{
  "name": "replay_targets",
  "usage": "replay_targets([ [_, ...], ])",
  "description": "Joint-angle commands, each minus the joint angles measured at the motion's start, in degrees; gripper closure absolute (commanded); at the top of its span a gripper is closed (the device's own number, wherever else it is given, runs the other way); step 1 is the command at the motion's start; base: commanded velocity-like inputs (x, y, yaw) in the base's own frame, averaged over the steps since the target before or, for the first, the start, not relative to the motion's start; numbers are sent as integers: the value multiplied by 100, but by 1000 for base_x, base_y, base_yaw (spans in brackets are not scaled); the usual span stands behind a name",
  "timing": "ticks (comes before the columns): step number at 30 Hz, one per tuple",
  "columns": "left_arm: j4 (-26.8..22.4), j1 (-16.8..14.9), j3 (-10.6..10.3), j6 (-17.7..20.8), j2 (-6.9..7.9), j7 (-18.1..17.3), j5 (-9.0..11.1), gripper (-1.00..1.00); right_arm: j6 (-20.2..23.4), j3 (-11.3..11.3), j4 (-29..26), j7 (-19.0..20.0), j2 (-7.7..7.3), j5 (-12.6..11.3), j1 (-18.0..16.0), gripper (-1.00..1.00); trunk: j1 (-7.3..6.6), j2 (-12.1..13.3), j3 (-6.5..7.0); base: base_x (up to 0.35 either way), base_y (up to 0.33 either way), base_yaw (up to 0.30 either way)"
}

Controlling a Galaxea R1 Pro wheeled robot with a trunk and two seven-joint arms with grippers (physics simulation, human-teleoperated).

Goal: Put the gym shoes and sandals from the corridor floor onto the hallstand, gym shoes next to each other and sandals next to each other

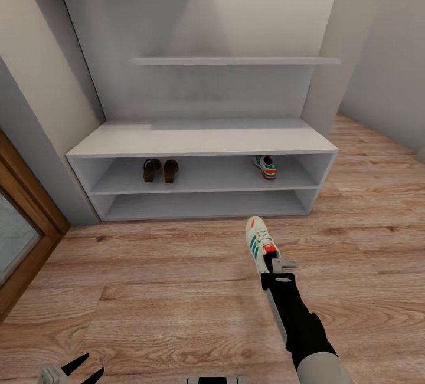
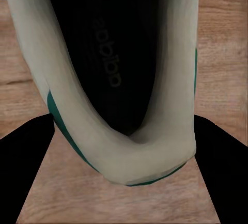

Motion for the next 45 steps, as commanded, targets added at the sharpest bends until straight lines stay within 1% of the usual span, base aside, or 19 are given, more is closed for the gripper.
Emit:
replay_targets([
  [1,7,-4,13,-31,-2,-23,3,-100,48,-5,-4,10,6,52,-53,100,-1,-2,-5,0,0,0],
  [3,7,-4,13,-31,-5,-26,3,-100,75,13,0,-6,6,54,-248,100,-1,-2,-5,0,0,0],
  [6,7,-4,13,-31,-7,-27,3,-100,149,21,2,-15,6,55,-451,100,-1,-2,-5,0,0,0],
  [10,1,-4,13,-31,-6,-27,3,-100,272,24,1,-22,6,52,-600,100,-1,-2,-5,0,0,0],
  [12,-1,-7,17,-24,-1,-28,3,-100,312,25,-2,-32,6,48,-806,100,-1,-2,-5,0,0,0],
  [14,-2,-8,20,-23,0,-28,3,-100,317,25,1,-76,6,47,-895,100,-1,-2,-5,0,0,0],
  [16,-2,-7,21,-22,1,-28,3,-100,321,25,2,-254,6,42,-975,100,-1,-2,-5,3,0,0],
  [18,-2,-9,22,-20,1,-28,3,-100,322,25,3,-374,6,39,-998,100,-1,-2,-5,72,0,0],
  [22,-2,-11,22,-16,1,-27,5,-100,317,29,3,-435,6,38,-1009,100,-1,-2,-5,188,0,0],
  [36,-2,-11,22,-13,1,-19,3,-100,314,33,3,-456,6,38,-1014,100,-1,-2,-5,246,0,0],
  [45,-2,-11,22,-5,1,-19,3,-100,314,34,3,-457,6,38,-1014,100,-1,-2,-5,318,0,0],
])
